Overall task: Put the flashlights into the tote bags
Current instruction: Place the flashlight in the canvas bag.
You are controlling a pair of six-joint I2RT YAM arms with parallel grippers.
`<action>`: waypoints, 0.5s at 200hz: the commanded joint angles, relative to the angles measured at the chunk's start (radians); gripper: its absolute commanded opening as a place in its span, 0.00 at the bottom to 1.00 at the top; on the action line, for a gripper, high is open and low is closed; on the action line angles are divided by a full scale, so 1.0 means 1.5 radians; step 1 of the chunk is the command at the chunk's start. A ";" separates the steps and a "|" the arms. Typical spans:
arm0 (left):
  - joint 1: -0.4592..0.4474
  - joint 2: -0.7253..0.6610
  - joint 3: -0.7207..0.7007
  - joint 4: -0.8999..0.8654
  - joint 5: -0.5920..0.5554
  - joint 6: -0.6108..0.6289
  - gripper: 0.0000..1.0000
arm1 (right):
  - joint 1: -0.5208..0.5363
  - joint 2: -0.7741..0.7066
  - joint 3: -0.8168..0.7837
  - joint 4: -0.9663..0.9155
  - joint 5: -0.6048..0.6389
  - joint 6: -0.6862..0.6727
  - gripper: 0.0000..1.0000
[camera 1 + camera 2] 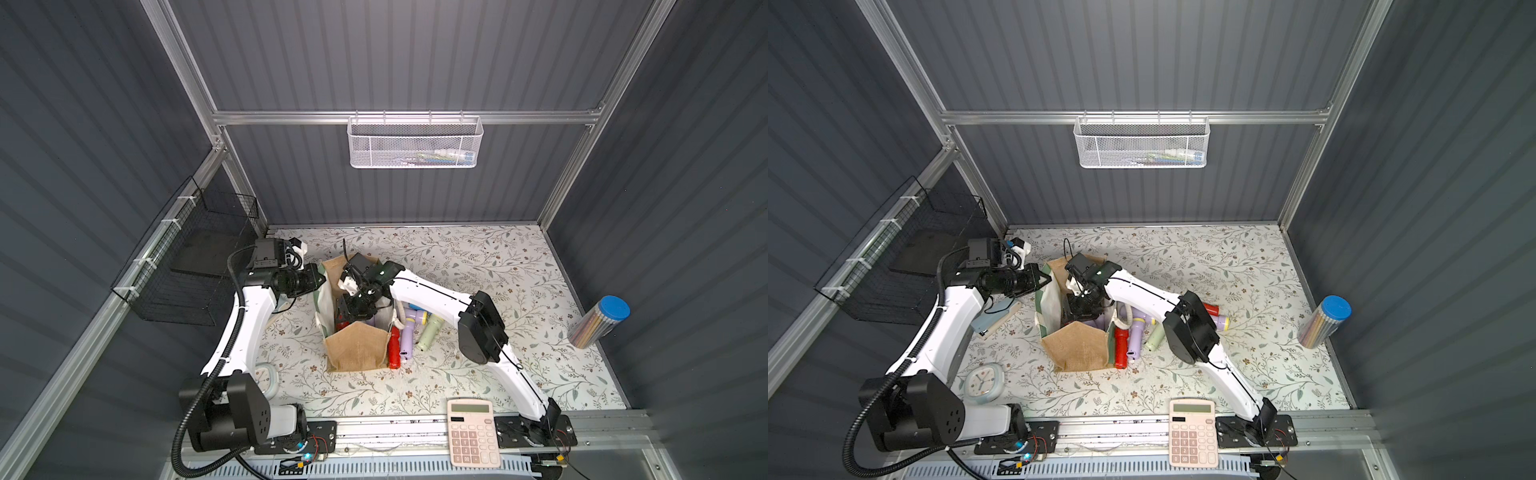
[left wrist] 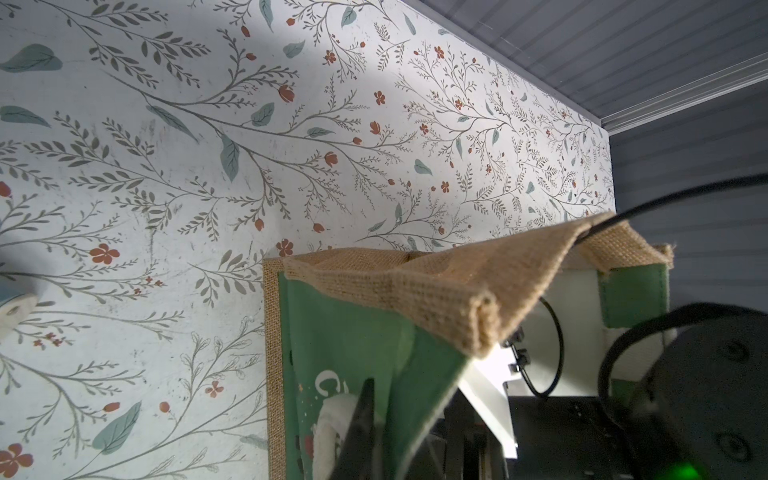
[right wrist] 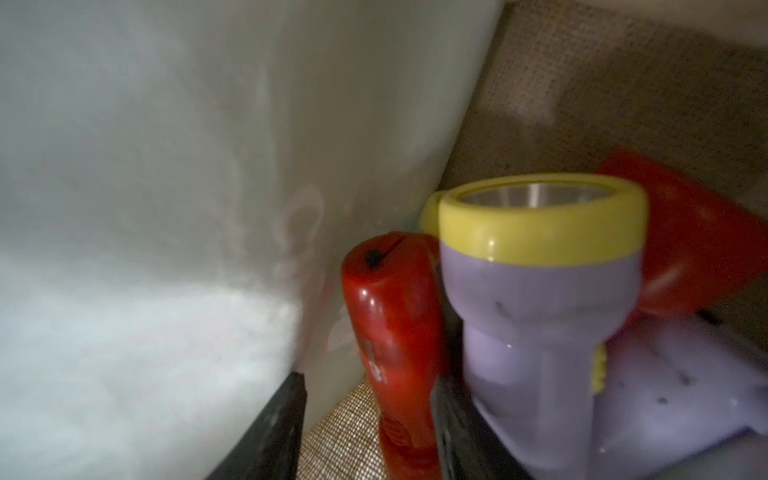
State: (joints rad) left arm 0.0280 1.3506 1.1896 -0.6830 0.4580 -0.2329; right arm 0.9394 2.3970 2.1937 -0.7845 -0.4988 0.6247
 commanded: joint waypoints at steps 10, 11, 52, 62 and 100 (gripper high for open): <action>0.003 -0.006 -0.004 -0.007 0.009 0.001 0.08 | -0.001 -0.032 0.011 0.009 -0.026 -0.011 0.53; 0.003 -0.006 -0.004 -0.007 0.008 0.001 0.08 | -0.001 -0.034 0.012 0.009 -0.026 -0.012 0.54; 0.003 -0.001 -0.003 -0.008 0.010 0.002 0.08 | -0.002 -0.080 0.010 0.009 -0.015 -0.049 0.56; 0.003 -0.004 -0.005 -0.008 0.008 0.003 0.08 | -0.003 -0.090 0.011 0.009 -0.015 -0.059 0.57; 0.003 -0.005 -0.004 -0.007 0.007 0.005 0.08 | -0.004 -0.143 -0.015 0.052 -0.015 -0.105 0.59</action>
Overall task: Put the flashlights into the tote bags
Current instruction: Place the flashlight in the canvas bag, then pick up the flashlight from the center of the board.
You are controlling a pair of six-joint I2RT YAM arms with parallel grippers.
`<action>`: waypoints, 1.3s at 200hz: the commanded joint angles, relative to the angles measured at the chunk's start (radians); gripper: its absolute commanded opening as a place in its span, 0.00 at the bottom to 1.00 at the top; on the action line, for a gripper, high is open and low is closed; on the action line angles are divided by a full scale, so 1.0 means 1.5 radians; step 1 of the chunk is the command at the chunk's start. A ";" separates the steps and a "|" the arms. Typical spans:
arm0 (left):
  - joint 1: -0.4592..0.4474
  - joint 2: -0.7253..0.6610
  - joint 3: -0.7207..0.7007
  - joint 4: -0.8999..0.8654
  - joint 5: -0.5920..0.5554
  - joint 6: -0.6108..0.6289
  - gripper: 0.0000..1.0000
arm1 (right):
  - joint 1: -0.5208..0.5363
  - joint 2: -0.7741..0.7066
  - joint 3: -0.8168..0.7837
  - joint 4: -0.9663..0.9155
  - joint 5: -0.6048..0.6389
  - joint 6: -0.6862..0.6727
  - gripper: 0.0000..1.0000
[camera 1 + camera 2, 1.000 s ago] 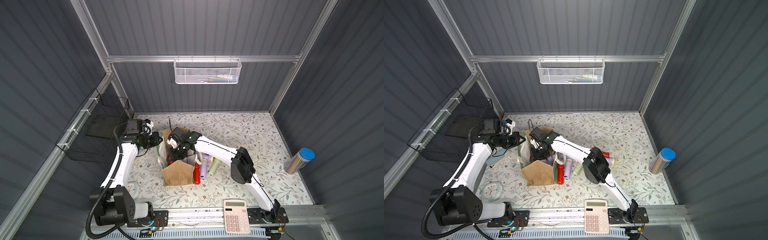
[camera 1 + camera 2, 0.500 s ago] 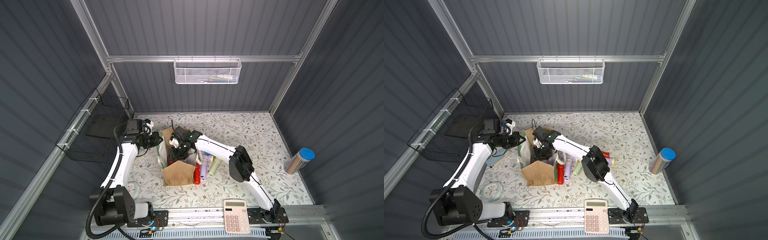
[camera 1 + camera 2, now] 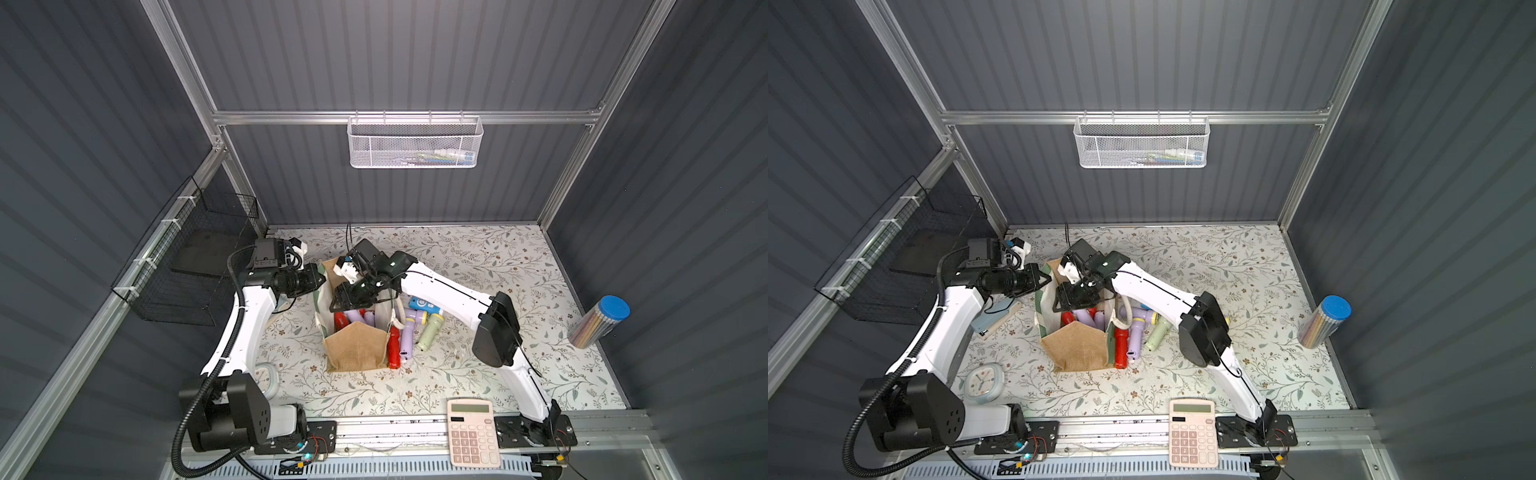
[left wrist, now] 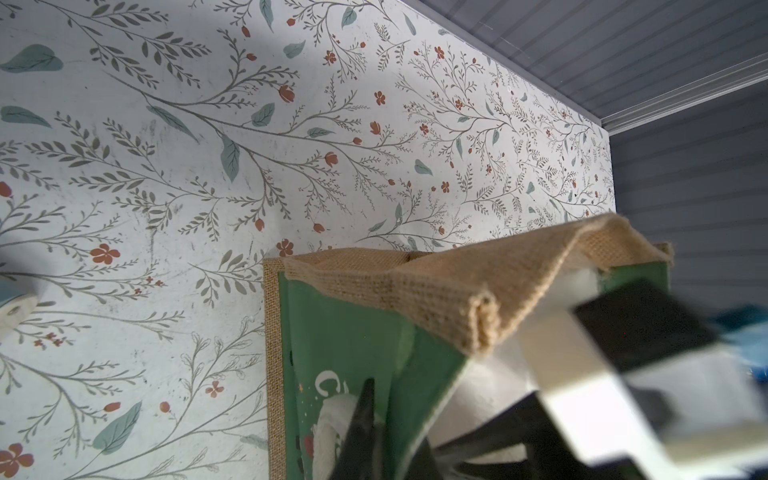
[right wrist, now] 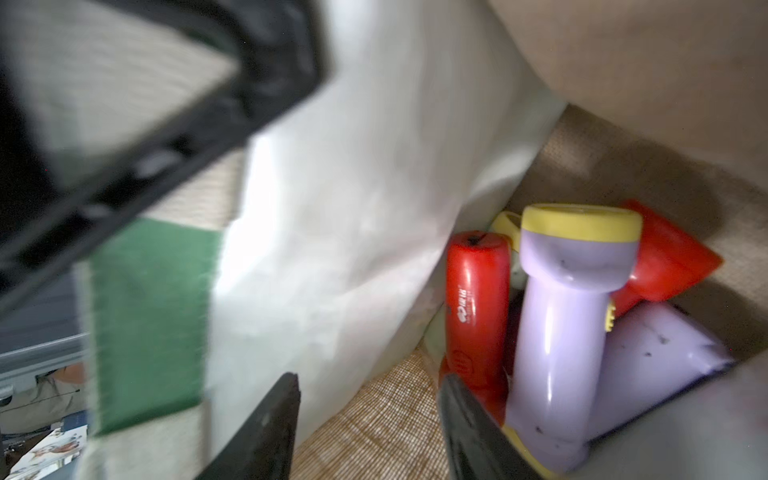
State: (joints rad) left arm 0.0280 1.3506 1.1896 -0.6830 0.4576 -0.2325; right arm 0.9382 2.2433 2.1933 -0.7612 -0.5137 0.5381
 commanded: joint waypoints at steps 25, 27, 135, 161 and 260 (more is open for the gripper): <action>0.003 -0.012 -0.005 -0.004 0.012 0.009 0.08 | -0.011 -0.066 -0.024 0.053 0.000 -0.062 0.59; 0.003 -0.013 -0.006 -0.003 0.012 0.009 0.08 | -0.012 -0.068 -0.023 0.054 0.000 -0.062 0.59; 0.003 -0.004 -0.004 0.001 0.017 0.008 0.09 | -0.109 -0.414 -0.396 0.182 0.164 -0.014 0.60; 0.003 -0.004 -0.004 0.001 0.014 0.008 0.08 | -0.150 -0.501 -0.516 0.190 0.204 0.033 0.61; 0.003 0.012 0.009 -0.005 0.032 0.009 0.06 | -0.189 -0.643 -0.756 0.157 0.253 0.177 0.60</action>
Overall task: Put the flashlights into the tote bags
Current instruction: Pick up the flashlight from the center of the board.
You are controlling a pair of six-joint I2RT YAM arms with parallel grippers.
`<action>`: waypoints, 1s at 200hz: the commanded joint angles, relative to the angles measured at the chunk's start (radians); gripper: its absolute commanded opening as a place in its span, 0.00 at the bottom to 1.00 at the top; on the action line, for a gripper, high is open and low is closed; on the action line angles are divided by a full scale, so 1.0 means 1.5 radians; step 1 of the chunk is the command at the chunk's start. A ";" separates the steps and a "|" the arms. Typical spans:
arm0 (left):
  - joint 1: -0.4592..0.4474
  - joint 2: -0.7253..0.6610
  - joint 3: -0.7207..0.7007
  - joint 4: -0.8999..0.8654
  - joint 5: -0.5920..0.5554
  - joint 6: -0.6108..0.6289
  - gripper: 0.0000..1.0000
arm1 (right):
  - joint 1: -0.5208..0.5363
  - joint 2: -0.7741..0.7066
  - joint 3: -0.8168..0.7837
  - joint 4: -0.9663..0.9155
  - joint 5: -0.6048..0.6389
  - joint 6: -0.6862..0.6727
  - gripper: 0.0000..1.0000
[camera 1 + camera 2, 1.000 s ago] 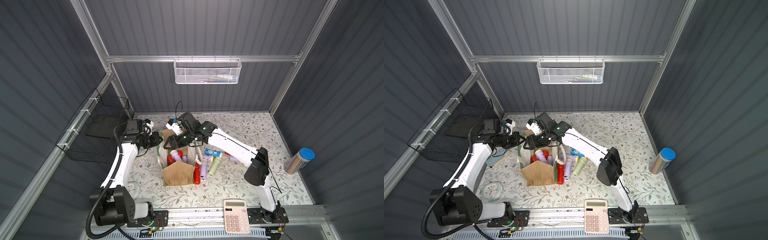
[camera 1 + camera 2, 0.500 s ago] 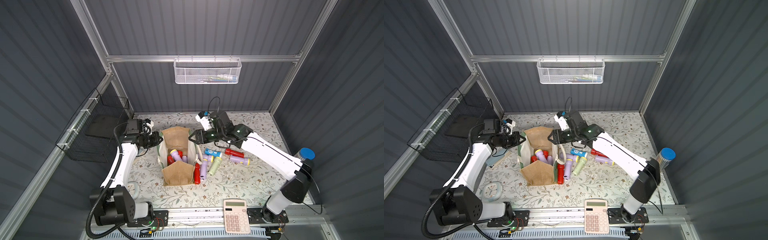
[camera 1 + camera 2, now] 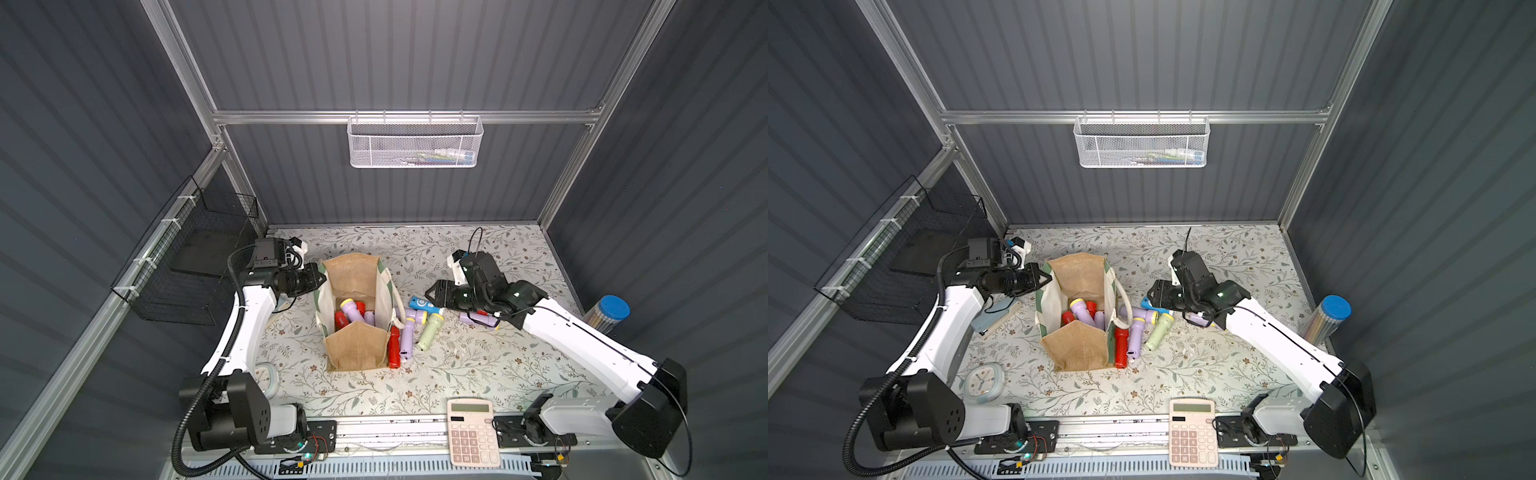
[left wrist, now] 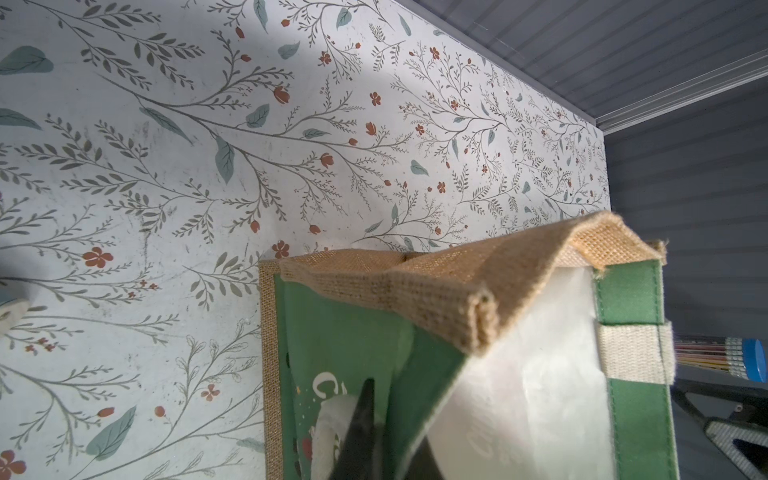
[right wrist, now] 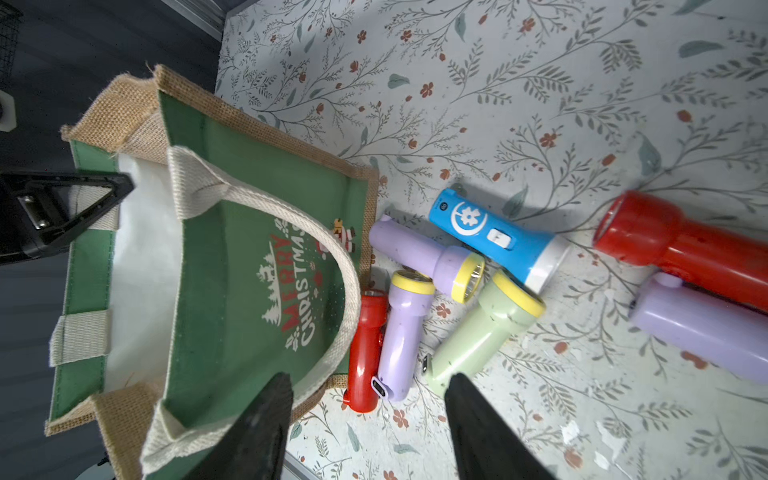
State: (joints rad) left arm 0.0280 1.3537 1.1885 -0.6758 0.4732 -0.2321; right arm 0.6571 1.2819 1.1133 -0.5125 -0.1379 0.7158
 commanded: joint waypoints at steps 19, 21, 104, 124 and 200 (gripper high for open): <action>0.003 0.004 0.003 -0.008 0.011 0.010 0.06 | 0.008 -0.011 -0.092 0.005 0.015 0.134 0.59; 0.003 0.003 0.002 -0.008 0.011 0.010 0.07 | 0.010 -0.012 -0.100 0.011 0.015 0.140 0.59; 0.003 -0.002 -0.001 -0.011 0.016 0.007 0.07 | 0.089 0.088 -0.115 -0.007 -0.009 0.176 0.59; 0.003 0.003 0.001 -0.011 0.017 0.006 0.07 | 0.090 0.120 -0.103 -0.045 -0.006 0.164 0.59; 0.003 0.001 0.000 -0.013 0.025 0.007 0.07 | 0.089 0.232 -0.037 -0.066 -0.019 0.143 0.60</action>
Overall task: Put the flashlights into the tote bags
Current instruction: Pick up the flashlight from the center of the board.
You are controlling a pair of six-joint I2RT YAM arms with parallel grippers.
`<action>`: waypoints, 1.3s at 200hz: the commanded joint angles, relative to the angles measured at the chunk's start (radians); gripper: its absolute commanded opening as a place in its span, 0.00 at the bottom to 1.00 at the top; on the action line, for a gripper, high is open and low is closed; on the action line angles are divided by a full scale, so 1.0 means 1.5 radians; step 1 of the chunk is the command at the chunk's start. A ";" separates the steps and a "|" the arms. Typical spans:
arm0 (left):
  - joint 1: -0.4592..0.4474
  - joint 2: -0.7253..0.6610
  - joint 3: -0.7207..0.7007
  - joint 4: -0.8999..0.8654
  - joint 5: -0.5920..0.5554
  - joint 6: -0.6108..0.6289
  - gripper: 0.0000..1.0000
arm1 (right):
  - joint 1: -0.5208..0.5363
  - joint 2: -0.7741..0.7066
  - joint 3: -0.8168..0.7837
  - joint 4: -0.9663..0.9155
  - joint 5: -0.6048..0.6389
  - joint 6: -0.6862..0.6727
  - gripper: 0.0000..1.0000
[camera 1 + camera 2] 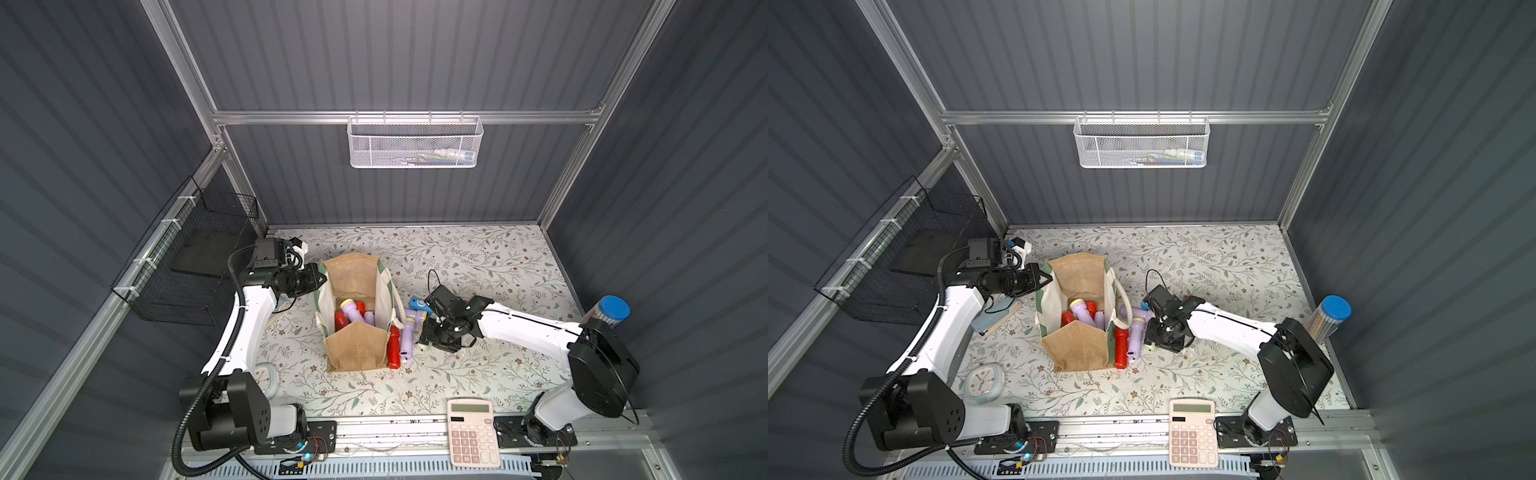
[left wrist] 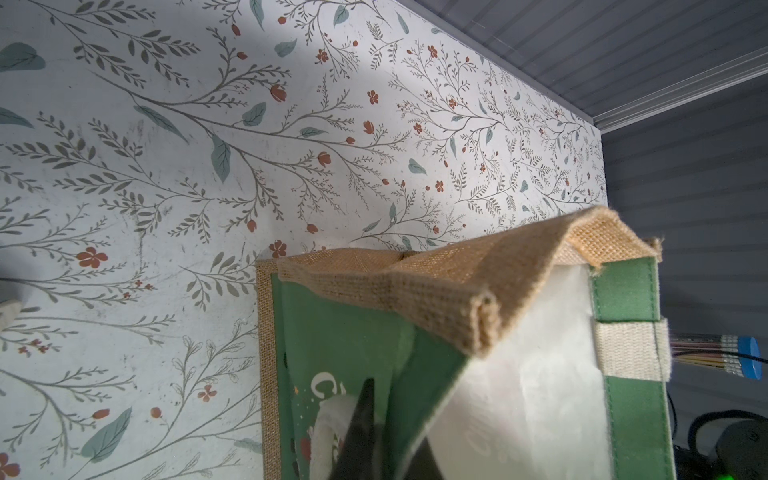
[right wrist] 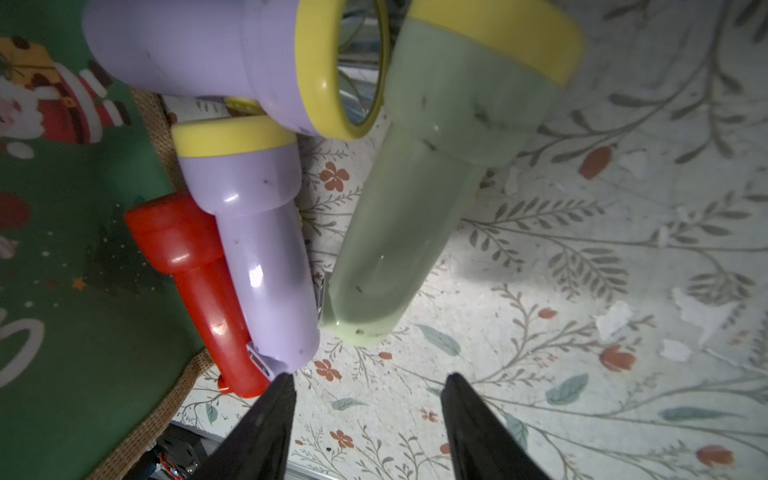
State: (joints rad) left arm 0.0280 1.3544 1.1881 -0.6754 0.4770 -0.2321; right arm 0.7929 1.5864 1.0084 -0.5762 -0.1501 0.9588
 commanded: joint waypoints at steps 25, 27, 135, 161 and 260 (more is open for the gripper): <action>0.003 -0.005 -0.006 0.001 0.035 -0.001 0.07 | -0.006 0.049 0.048 -0.041 -0.011 -0.015 0.61; 0.003 -0.005 -0.006 0.001 0.036 -0.001 0.07 | -0.006 0.051 0.049 -0.042 -0.011 -0.013 0.60; 0.003 -0.018 -0.011 0.004 0.045 0.002 0.07 | -0.019 0.138 0.053 -0.047 -0.019 0.002 0.61; 0.003 -0.017 -0.013 0.005 0.044 0.001 0.07 | -0.023 0.142 0.043 -0.045 -0.015 0.002 0.61; 0.003 -0.001 -0.013 0.005 0.045 -0.001 0.07 | -0.040 0.135 -0.001 -0.042 0.053 0.003 0.57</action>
State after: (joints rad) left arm 0.0280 1.3418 1.1782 -0.6666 0.5098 -0.2325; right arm 0.7376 1.7645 1.0538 -0.5999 -0.1570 0.9630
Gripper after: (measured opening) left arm 0.092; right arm 0.575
